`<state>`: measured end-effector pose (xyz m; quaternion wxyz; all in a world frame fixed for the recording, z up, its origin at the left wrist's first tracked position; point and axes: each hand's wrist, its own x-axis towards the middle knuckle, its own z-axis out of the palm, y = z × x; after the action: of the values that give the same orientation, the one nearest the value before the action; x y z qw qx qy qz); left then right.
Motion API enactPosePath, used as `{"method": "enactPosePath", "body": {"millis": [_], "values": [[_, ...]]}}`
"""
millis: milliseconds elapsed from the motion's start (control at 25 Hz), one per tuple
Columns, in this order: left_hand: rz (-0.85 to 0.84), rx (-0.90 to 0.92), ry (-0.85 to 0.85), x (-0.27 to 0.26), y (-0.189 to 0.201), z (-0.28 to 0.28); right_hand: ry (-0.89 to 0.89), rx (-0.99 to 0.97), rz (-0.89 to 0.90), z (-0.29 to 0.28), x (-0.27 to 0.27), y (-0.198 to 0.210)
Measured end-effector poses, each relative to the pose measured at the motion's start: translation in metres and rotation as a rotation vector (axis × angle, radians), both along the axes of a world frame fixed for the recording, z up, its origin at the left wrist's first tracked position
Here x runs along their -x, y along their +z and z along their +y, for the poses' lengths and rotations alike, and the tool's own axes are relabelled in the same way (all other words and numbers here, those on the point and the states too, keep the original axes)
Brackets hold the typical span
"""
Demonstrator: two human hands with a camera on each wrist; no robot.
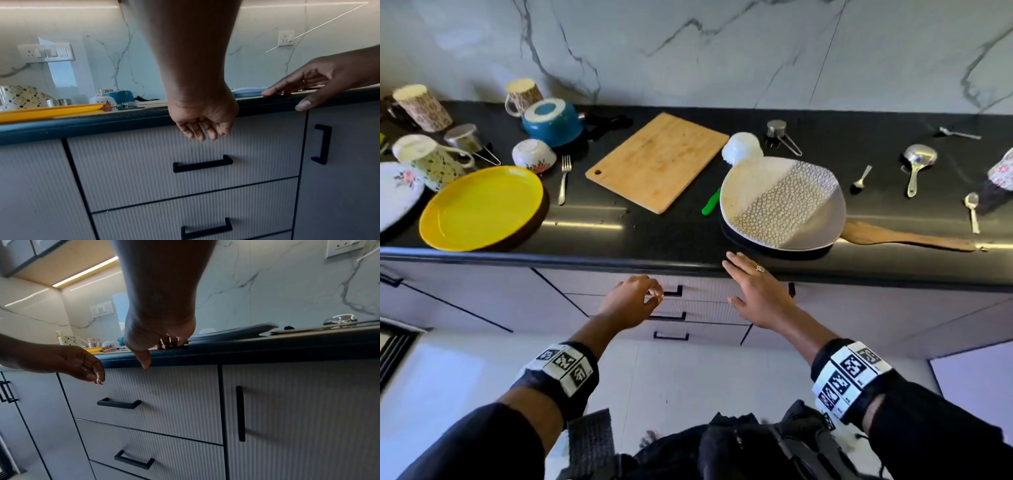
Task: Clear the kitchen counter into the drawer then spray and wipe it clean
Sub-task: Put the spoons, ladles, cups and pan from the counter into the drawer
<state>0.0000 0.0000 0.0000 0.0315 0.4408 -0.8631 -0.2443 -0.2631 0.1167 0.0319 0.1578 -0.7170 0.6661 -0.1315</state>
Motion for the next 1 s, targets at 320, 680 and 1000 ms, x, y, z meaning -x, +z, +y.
{"method": "enactPosePath", "body": {"millis": [320,680,1000], "values": [[-0.428,-0.137,-0.053,0.008,-0.071,-0.01,-0.155,-0.033,-0.172,-0.009,-0.006,-0.013],[-0.502,-0.023,-0.154,0.016,-0.082,-0.028,-0.343,-0.138,-0.205,-0.014,-0.033,0.004],[-0.558,-0.09,-0.141,-0.005,-0.058,0.021,-0.276,-0.24,-0.085,0.034,-0.061,-0.008]]}}
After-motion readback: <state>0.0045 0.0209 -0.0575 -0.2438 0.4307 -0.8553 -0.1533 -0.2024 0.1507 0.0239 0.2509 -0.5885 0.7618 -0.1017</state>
